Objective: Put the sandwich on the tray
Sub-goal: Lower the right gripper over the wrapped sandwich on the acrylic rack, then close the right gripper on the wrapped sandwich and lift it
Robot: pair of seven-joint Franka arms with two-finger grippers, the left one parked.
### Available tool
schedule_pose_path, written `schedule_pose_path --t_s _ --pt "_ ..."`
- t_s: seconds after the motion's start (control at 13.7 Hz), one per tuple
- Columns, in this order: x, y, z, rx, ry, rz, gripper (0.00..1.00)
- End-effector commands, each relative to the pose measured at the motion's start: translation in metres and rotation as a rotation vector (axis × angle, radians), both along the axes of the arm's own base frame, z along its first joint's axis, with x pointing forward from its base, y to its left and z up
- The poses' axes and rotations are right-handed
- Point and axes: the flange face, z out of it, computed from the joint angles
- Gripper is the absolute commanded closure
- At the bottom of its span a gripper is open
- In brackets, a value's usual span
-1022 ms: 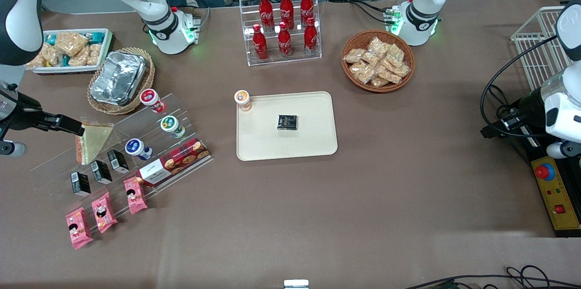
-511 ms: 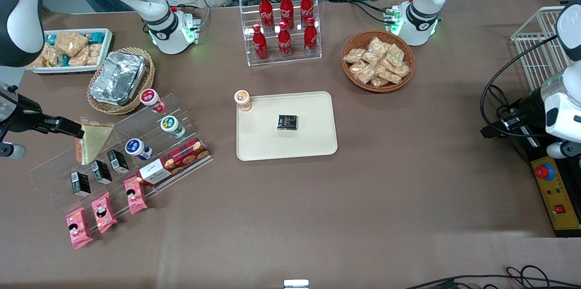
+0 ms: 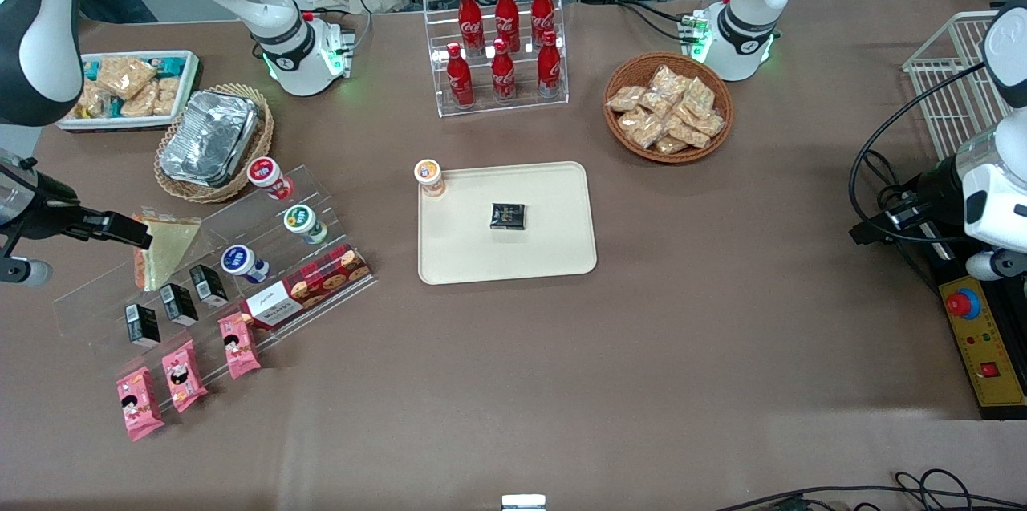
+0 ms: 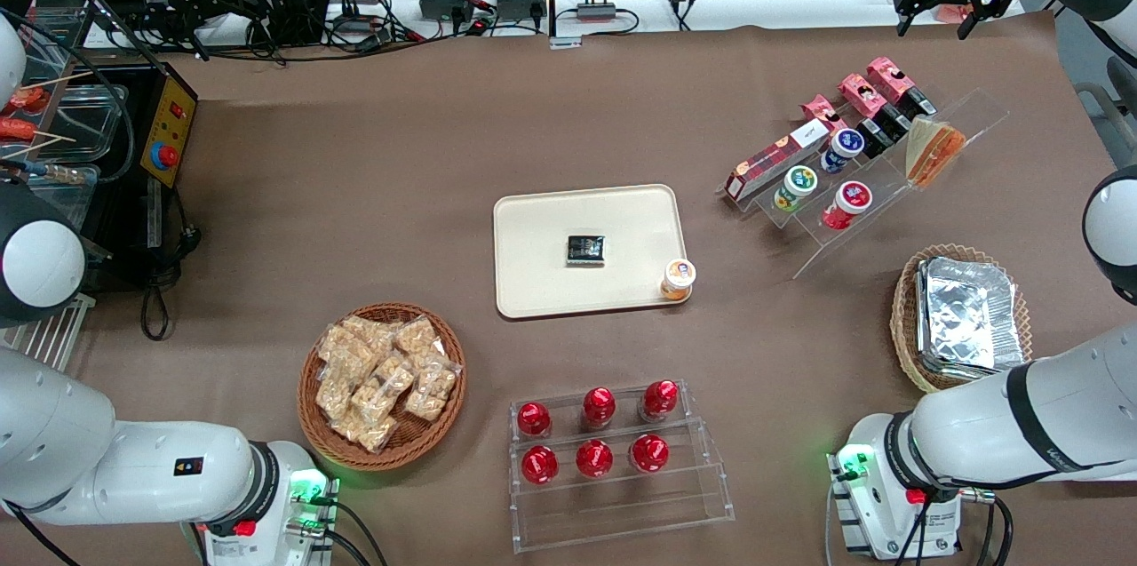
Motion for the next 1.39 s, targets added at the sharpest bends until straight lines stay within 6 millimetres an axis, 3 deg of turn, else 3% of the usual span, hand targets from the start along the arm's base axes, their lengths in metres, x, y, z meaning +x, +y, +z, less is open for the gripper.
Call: schedule_pose_path --t_s 0.0,0.22,0.51,0.88,1.17,1.31 --pt "-0.002 -0.023 0.005 0.004 -0.015 -0.048 0.02" --pt "-0.012 -0.053 0.009 0.016 -0.011 -0.105 0.01" --pt "-0.019 -0.086 -0.02 0.017 0.024 -0.176 0.01" --pt "-0.025 -0.09 -0.099 0.016 0.053 -0.249 0.01" --pt "-0.031 -0.091 -0.139 0.012 0.087 -0.24 0.02" --pt "-0.034 -0.092 -0.146 0.007 0.098 -0.237 0.02"
